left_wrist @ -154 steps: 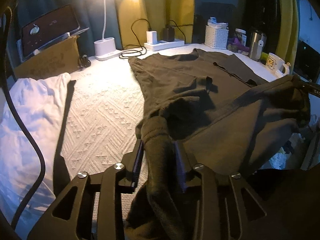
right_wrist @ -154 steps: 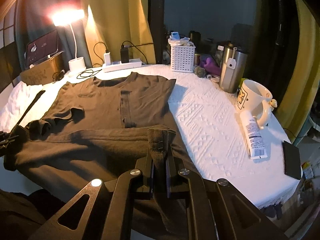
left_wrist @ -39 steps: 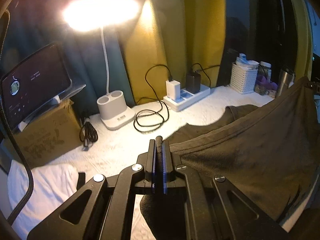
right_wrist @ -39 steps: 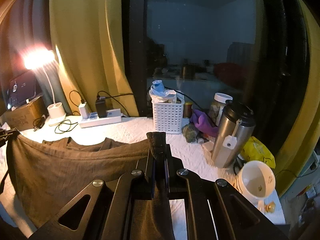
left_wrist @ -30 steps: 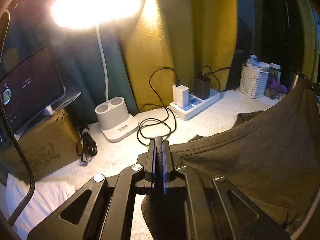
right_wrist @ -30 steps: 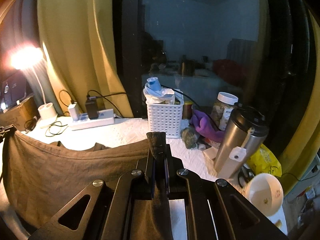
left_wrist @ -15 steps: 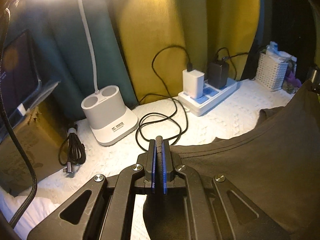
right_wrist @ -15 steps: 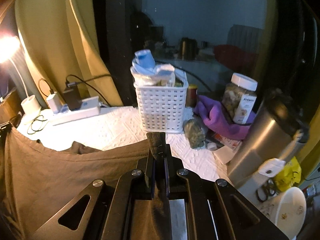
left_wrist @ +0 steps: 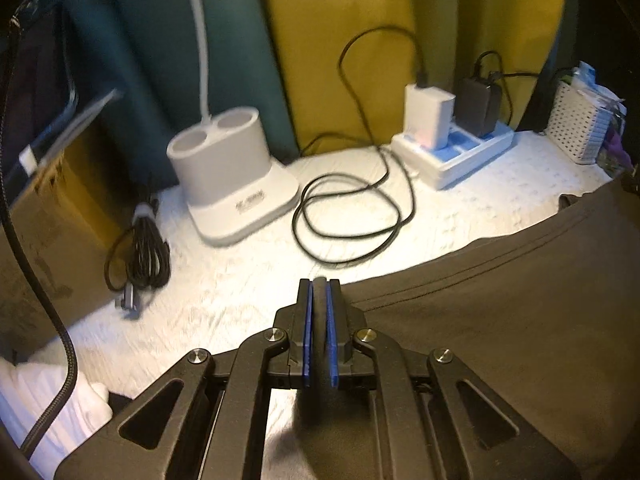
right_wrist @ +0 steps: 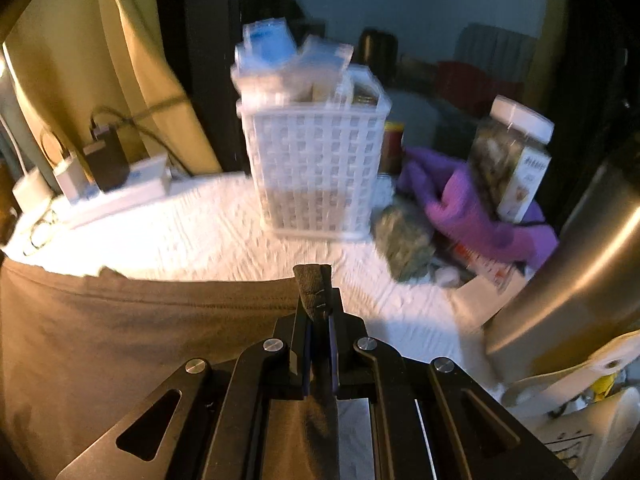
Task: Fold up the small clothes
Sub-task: 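Open both grippers to release the hem onto the collar, then grasp the folded shirt edge with the left gripper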
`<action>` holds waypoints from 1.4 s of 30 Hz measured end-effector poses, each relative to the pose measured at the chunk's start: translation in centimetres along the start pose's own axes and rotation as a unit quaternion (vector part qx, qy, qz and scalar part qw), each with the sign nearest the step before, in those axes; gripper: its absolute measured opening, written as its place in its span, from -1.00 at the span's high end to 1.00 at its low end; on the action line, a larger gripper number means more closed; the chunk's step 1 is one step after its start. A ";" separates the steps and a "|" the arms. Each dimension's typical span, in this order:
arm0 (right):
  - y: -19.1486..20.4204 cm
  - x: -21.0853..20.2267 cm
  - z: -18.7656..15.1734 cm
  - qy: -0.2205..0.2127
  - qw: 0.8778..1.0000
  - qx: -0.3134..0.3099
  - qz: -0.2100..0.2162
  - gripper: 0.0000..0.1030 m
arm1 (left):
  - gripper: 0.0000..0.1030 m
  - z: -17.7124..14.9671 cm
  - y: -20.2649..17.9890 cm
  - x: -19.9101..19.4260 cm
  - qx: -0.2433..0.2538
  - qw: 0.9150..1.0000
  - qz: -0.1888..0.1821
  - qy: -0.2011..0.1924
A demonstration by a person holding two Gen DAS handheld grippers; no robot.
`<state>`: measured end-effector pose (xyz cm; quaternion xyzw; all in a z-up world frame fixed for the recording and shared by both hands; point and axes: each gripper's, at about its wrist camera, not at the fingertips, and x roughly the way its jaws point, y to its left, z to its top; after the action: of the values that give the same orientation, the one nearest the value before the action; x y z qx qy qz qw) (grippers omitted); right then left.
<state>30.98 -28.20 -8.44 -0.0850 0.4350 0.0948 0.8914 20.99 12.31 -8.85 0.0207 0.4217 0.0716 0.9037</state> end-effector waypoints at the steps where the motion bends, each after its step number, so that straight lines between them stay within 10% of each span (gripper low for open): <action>1: 0.1 0.5 -0.2 0.008 1.000 -0.004 -0.008 0.87 | 0.87 -0.1 0.2 0.1 -0.005 1.000 0.002 0.005; 7: 0.5 1.7 -1.2 0.045 0.998 -0.019 -0.027 0.85 | 0.85 -0.9 2.0 -1.9 -0.030 0.999 0.014 0.003; 9: 0.5 1.5 -1.4 0.052 0.998 -0.022 -0.035 0.78 | 0.50 -1.3 2.2 -2.9 -0.033 0.999 0.012 -0.001; 11: 0.2 1.2 -1.6 0.058 0.997 -0.020 -0.052 0.49 | 0.14 -2.2 2.5 -4.1 -0.039 0.999 0.011 -0.005; 13: -0.4 0.6 -1.8 0.057 0.996 -0.012 -0.063 -0.55 | 0.10 -2.9 2.7 -5.0 -0.043 0.999 0.009 -0.003; 14: -0.6 0.0 -2.0 0.049 0.997 -0.005 -0.058 -0.66 | 0.10 -3.3 2.7 -5.6 -0.045 0.999 0.010 -0.004; 42: 6.4 -14.1 -11.8 0.008 1.000 -0.020 -0.001 -0.66 | 0.07 -16.0 -1.5 -15.1 -0.055 0.993 -0.102 -0.020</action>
<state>11.91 -26.07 -4.87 -0.1036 0.4400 0.1018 0.8862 -0.67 8.20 -7.80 -0.0712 0.3991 0.0016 0.9141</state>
